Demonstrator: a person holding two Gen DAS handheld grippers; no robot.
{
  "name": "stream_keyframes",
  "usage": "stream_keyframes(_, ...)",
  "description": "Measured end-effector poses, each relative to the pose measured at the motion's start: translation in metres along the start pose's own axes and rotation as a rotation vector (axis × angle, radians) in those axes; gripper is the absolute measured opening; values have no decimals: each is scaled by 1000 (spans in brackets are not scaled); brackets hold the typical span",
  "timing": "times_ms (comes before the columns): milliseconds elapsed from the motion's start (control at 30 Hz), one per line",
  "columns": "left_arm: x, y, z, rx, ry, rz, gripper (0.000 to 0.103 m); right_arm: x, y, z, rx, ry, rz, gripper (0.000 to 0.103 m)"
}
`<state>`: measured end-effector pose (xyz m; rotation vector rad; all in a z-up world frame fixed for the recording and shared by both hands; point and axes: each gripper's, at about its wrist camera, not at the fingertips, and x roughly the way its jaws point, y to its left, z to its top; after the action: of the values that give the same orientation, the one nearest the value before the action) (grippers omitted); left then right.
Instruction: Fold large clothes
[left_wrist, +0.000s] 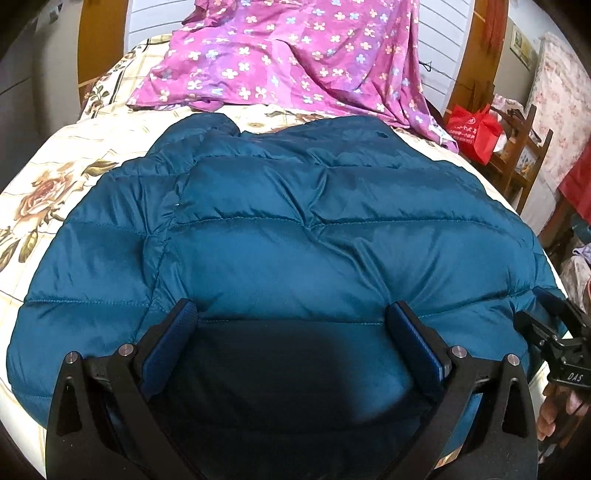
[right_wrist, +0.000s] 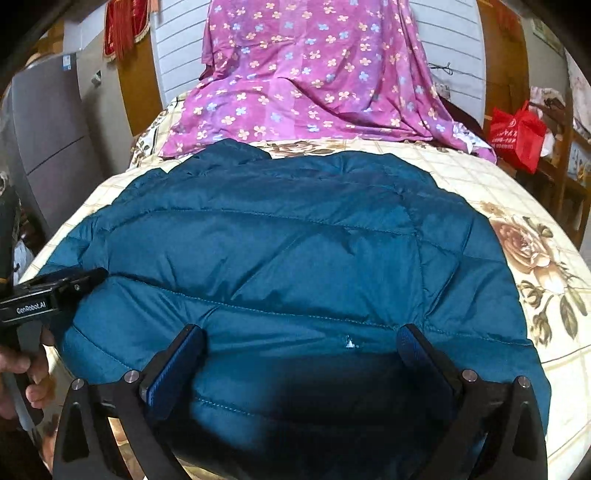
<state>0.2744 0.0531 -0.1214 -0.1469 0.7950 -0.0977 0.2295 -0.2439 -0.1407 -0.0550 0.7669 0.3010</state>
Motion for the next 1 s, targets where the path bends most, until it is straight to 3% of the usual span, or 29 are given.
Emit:
stream_keyframes(400, 1, -1, -1, -18, 1, 8, 103, 5, 6, -1, -25, 11, -68, 103)
stream_keyframes(800, 0, 1, 2, -29, 36, 10, 103, 1, 5, 14, -15, 82, -66, 103)
stream_keyframes(900, -11, 10, 8, -48, 36, -14, 103, -20, 3, 25, -19, -6, -78, 103)
stream_keyframes(1000, -39, 41, 27, -127, -41, -12, 103, -42, -11, 35, 18, -107, -103, 103)
